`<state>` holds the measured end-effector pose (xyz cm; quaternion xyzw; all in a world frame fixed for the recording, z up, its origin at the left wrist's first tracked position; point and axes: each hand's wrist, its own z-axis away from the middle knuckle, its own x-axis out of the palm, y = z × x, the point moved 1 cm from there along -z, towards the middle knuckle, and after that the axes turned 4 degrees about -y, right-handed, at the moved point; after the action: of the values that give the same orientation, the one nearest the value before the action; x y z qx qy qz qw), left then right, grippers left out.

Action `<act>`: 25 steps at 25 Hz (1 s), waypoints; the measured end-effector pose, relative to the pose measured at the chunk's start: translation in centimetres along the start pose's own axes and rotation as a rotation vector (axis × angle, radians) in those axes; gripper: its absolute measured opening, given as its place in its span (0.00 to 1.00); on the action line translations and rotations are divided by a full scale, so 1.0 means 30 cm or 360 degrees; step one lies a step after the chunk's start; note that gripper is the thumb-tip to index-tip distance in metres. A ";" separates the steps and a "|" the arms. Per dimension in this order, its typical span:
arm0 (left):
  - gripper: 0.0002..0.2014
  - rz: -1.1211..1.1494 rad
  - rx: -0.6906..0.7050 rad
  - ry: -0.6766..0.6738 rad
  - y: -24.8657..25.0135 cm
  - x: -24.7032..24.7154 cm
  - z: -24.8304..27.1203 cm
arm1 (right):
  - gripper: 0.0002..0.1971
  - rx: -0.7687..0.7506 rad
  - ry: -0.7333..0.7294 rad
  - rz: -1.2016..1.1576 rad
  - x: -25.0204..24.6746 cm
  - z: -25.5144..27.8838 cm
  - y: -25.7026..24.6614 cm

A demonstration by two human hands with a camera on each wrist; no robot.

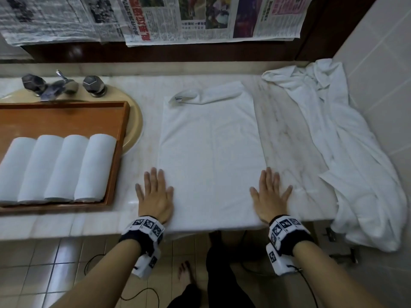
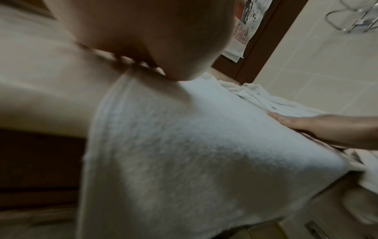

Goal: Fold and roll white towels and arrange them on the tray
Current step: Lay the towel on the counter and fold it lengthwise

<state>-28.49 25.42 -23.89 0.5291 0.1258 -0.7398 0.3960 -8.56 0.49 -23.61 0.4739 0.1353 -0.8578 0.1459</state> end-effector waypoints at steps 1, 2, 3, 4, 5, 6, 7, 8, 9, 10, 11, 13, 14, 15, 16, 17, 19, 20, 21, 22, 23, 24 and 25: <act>0.32 0.0027 0.0035 0.0030 0.047 0.008 0.013 | 0.34 -0.0085 0.0028 -0.0002 0.003 0.025 -0.050; 0.33 0.0018 0.0194 0.0057 0.125 0.029 0.026 | 0.33 -0.0307 0.0057 0.0046 0.018 0.051 -0.128; 0.33 0.0003 0.0374 0.0024 0.206 0.061 0.043 | 0.33 -0.0555 0.0050 0.0108 0.048 0.073 -0.200; 0.34 -0.0036 0.0504 -0.0031 0.261 0.097 0.063 | 0.34 -0.0732 0.0024 0.0171 0.080 0.093 -0.244; 0.34 -0.0098 0.0568 -0.0029 0.279 0.109 0.065 | 0.35 -0.0788 0.0036 0.0228 0.087 0.094 -0.247; 0.33 -0.0141 0.0551 0.0006 0.255 0.114 0.056 | 0.35 -0.0754 0.0083 0.0223 0.082 0.081 -0.213; 0.32 -0.0145 0.0494 0.0068 0.207 0.101 0.043 | 0.34 -0.0673 0.0130 0.0215 0.068 0.061 -0.159; 0.32 -0.0133 0.0416 0.0112 0.145 0.084 0.040 | 0.33 -0.0582 0.0164 0.0213 0.055 0.050 -0.090; 0.32 -0.0118 0.0314 0.0134 0.079 0.075 0.036 | 0.33 -0.0483 0.0171 0.0216 0.042 0.042 -0.022; 0.32 -0.0069 0.0172 0.0132 0.021 0.063 0.038 | 0.33 -0.0360 0.0173 0.0196 0.033 0.032 0.030; 0.33 -0.0003 0.0020 0.0116 -0.016 0.049 0.036 | 0.33 -0.0211 0.0142 0.0147 0.024 0.019 0.055; 0.33 0.0103 -0.0199 0.0078 0.019 0.021 0.013 | 0.34 -0.0002 0.0121 0.0038 -0.009 -0.004 -0.009; 0.33 0.0152 -0.0175 0.0077 0.086 0.013 -0.007 | 0.34 -0.0083 0.0125 -0.0003 -0.023 -0.017 -0.083; 0.33 0.0196 -0.0048 0.0042 0.168 0.014 -0.023 | 0.34 -0.0298 0.0087 -0.0023 -0.027 -0.020 -0.164; 0.32 0.0209 0.0131 -0.0035 0.249 0.020 -0.038 | 0.32 -0.0581 0.0016 0.0003 -0.027 -0.023 -0.239; 0.31 0.0188 0.0310 -0.0103 0.306 0.032 -0.053 | 0.31 -0.0813 -0.0037 0.0074 -0.020 -0.030 -0.285; 0.29 0.0094 0.0437 -0.0100 0.287 0.026 -0.088 | 0.30 -0.0891 -0.0048 0.0177 -0.035 -0.072 -0.264; 0.30 0.0067 0.0330 -0.0047 0.225 0.015 -0.113 | 0.30 -0.0720 -0.0039 0.0155 -0.050 -0.110 -0.206; 0.30 0.0105 0.0125 0.0007 0.156 -0.003 -0.139 | 0.31 -0.0464 -0.0044 0.0083 -0.073 -0.151 -0.143; 0.30 0.0176 -0.0146 0.0041 0.102 -0.033 -0.167 | 0.32 -0.0187 -0.0062 0.0005 -0.110 -0.186 -0.100; 0.31 0.0277 -0.0348 0.0019 0.086 -0.069 -0.186 | 0.34 0.0011 -0.0094 -0.0042 -0.146 -0.206 -0.089; 0.32 0.0370 -0.0390 -0.0014 0.124 -0.099 -0.203 | 0.34 0.0047 -0.0112 -0.0080 -0.176 -0.222 -0.120; 0.32 0.0452 -0.0252 -0.0035 0.206 -0.117 -0.215 | 0.34 -0.0088 -0.0112 -0.0091 -0.192 -0.228 -0.188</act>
<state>-19.18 26.86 -21.99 0.5006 0.1032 -0.6700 0.5383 -2.47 8.92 -21.69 0.4353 0.1672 -0.8737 0.1388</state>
